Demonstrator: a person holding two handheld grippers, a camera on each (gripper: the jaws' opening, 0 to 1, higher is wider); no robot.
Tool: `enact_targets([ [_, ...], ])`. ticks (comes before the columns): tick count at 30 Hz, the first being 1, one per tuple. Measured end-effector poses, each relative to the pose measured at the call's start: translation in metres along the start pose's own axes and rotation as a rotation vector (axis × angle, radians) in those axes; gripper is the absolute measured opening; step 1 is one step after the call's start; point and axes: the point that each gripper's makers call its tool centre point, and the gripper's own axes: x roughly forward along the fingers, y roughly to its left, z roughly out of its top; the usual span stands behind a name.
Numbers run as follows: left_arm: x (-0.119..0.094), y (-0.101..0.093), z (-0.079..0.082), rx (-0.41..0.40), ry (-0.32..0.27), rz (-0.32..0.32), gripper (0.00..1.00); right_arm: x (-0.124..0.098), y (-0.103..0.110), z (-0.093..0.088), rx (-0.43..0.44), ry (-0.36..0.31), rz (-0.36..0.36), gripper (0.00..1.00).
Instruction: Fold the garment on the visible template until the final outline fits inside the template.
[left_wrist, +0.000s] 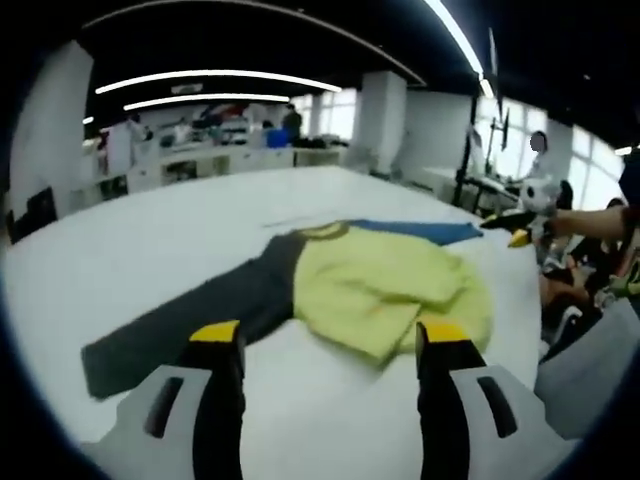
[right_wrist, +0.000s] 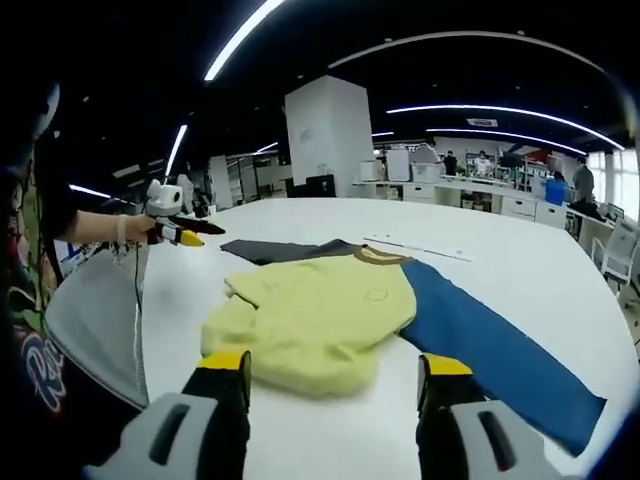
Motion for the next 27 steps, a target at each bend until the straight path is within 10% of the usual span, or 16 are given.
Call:
enact_targets([
  [11,0.010,-0.026,-0.015,-0.052,-0.003,-0.047,0.61,0.021,0.039,0.001,-0.222,0.018,0.099,0.53],
  [27,-0.009,-0.024,-0.027,-0.121,-0.019,-0.016,0.61,0.055,0.058,-0.047,-0.604,0.185,0.146,0.35],
])
